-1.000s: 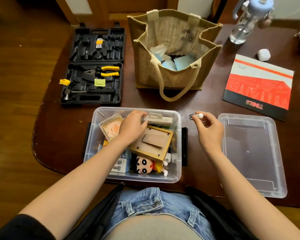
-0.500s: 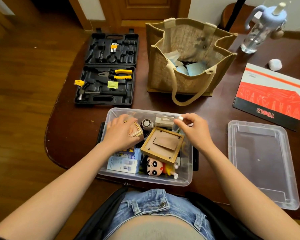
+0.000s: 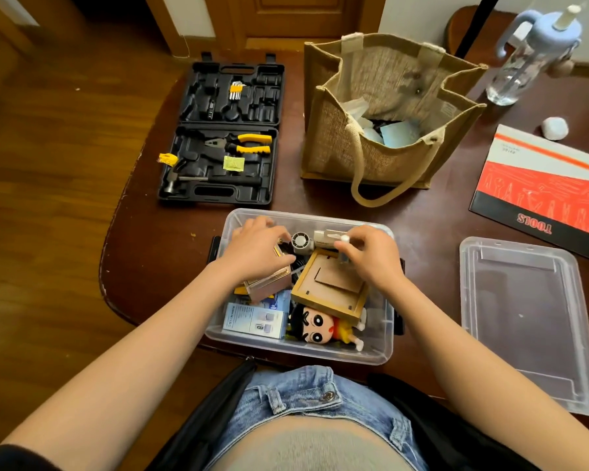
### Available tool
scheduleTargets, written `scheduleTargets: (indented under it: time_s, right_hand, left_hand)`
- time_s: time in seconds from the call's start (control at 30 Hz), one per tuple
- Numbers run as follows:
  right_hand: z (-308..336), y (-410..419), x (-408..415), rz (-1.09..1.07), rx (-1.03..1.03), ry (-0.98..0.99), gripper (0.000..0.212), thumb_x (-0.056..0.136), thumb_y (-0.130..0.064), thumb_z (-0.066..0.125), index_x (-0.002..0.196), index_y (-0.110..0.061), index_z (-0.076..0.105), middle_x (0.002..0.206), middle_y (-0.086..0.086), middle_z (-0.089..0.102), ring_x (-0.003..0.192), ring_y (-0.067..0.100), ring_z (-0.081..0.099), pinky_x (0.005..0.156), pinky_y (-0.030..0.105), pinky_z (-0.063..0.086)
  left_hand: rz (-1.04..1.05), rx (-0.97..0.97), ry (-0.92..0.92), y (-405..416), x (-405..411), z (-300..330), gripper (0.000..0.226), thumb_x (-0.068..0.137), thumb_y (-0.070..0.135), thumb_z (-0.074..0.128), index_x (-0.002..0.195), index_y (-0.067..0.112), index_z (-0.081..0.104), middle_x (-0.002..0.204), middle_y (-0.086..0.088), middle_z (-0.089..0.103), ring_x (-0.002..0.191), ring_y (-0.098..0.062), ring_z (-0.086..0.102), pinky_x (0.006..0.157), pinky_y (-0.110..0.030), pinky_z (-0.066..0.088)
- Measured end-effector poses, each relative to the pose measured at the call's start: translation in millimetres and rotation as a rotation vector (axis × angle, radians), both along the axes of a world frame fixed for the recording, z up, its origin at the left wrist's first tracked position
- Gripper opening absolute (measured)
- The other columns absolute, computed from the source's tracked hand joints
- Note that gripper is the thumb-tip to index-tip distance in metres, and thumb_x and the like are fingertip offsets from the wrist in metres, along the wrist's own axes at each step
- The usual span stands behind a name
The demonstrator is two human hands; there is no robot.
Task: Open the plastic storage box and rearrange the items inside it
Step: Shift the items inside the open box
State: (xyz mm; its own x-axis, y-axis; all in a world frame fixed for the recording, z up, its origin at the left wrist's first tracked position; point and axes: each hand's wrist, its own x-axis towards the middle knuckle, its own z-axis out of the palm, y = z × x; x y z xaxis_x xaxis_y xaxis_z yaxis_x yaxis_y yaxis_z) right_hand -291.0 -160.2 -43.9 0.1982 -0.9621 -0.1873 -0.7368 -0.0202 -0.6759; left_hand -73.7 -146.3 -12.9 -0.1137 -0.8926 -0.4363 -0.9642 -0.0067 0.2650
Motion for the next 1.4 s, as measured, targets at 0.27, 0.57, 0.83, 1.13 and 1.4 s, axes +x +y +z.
scheduleTargets:
  time_s: [0.27,0.57,0.83,1.13,1.4]
  right_hand:
    - [55,24,3,0.170,-0.029,-0.352,0.013,0.083,-0.026,0.068,0.080,-0.014,0.072,0.086,-0.004,0.067,0.082,0.011,0.062,0.077,0.034,0.051]
    - [51,25,-21,0.220,0.469,-0.530,0.018,0.088,-0.024,0.064,0.096,-0.011,0.074,0.090,0.007,0.072,0.079,0.013,0.066,0.067,0.026,0.056]
    - [11,0,-11,-0.120,0.228,-0.026,0.034,0.096,-0.031,0.048,0.079,-0.006,0.063,0.070,0.001,0.059,0.067,0.015,0.052,0.056,0.029,0.036]
    - [-17,-6,9,-0.133,0.429,0.034,0.038,0.100,-0.034,0.035,0.098,-0.006,0.060,0.101,0.011,0.064,0.093,0.026,0.056,0.075,0.031,0.037]
    - [7,8,3,0.054,0.424,-0.010,0.037,0.101,-0.034,0.032,0.073,-0.019,0.052,0.070,-0.007,0.051,0.069,0.011,0.050,0.061,0.027,0.037]
  left_hand:
    - [0.341,-0.214,0.568,-19,-2,17,0.032,0.094,0.004,0.042,0.112,0.019,0.063,0.119,0.002,0.058,0.107,-0.009,0.052,0.089,-0.019,0.036]
    - [-0.239,0.174,0.402,-18,-49,-11,0.037,0.094,0.029,0.055,0.129,0.022,0.055,0.133,-0.001,0.054,0.123,-0.017,0.048,0.101,-0.028,0.035]
    - [-0.255,0.173,0.187,-24,-61,-34,0.025,0.090,0.036,0.052,0.109,0.020,0.059,0.126,-0.006,0.045,0.114,-0.023,0.048,0.097,-0.036,0.038]
    - [-0.162,0.075,0.315,-30,-52,-46,0.046,0.091,0.015,0.049,0.136,0.017,0.044,0.138,-0.004,0.048,0.124,-0.019,0.048,0.104,-0.036,0.039]
    - [-0.325,0.200,0.315,-41,-65,-54,0.039,0.102,0.027,0.033,0.136,0.014,0.048,0.139,-0.006,0.050,0.128,-0.021,0.044,0.104,-0.033,0.033]
